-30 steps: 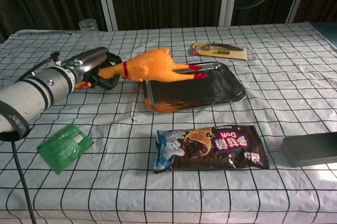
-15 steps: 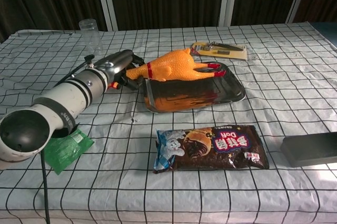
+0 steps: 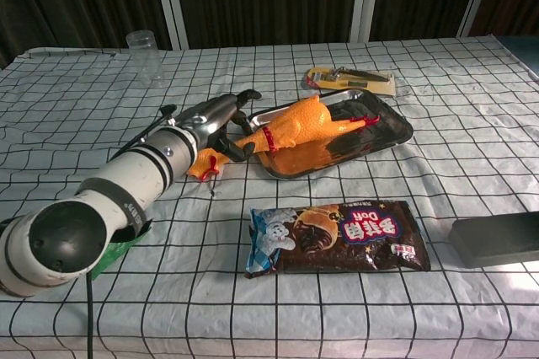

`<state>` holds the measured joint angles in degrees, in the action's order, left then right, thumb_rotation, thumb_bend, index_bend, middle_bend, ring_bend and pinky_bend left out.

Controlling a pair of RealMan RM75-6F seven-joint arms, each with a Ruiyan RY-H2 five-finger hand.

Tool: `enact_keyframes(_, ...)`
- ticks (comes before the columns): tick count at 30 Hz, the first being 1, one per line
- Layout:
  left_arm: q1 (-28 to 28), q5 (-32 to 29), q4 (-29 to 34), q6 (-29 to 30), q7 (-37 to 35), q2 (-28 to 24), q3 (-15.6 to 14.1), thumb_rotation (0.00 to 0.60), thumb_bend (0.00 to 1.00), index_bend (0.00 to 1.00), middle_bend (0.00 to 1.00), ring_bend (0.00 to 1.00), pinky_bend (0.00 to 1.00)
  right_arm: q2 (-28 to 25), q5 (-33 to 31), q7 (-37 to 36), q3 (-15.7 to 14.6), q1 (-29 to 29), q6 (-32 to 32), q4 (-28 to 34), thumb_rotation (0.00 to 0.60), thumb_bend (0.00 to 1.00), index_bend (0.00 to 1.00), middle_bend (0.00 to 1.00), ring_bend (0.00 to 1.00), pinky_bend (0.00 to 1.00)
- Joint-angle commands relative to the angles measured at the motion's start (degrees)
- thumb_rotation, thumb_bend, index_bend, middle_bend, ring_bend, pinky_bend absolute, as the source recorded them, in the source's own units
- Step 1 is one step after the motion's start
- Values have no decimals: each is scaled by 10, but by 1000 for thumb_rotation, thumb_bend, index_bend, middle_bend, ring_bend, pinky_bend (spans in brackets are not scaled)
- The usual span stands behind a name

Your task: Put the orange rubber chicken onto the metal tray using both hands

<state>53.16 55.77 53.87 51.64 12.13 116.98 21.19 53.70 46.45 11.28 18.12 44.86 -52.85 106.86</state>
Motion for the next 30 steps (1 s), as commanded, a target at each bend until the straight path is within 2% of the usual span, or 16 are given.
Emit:
enact_keyframes(1, 0, 26, -7, 28, -12, 9, -2, 600, 404, 0, 3, 90, 358, -2, 2, 0, -2, 0, 0, 0, 600, 116, 0, 0, 0, 0)
enact_keyframes(6, -10, 51, 31, 34, -25, -13, -13, 600, 340, 0, 0, 8, 280, -2, 2, 0, -3, 1, 0, 1, 600, 116, 0, 0, 0, 0)
enact_keyframes(14, -60, 91, 180, 82, -19, -102, -40, 600, 310, 0, 0, 0, 229, 8, 10, 4, -10, 4, -4, 6, 600, 117, 0, 0, 0, 0)
enact_keyframes(18, -102, 110, 268, 118, 9, -181, -66, 600, 309, 0, 0, 0, 203, 12, 32, 13, -18, -2, -20, 17, 600, 117, 0, 0, 0, 0)
enact_keyframes(20, -130, 108, 314, 134, 43, -239, -87, 600, 315, 0, 0, 0, 195, 14, 61, 17, -29, -16, -42, 26, 600, 117, 0, 0, 0, 0)
enact_keyframes(23, -177, 98, 363, 169, 84, -320, -116, 600, 336, 0, 0, 0, 168, 20, 120, 22, -57, -52, -87, 34, 600, 117, 0, 0, 0, 0)
enact_keyframes(24, -198, 100, 374, 189, 89, -349, -126, 600, 344, 0, 0, 0, 154, 23, 148, 29, -74, -71, -108, 34, 600, 117, 0, 0, 0, 0)
enact_keyframes(26, -231, 111, 382, 218, 79, -388, -145, 600, 351, 0, 0, 0, 134, 28, 189, 41, -104, -102, -141, 28, 600, 118, 0, 0, 0, 0)
enact_keyframes(30, -312, 145, 376, 283, 15, -461, -188, 600, 375, 0, 0, 0, 79, 65, 271, 63, -169, -184, -235, -21, 600, 118, 0, 0, 0, 0)
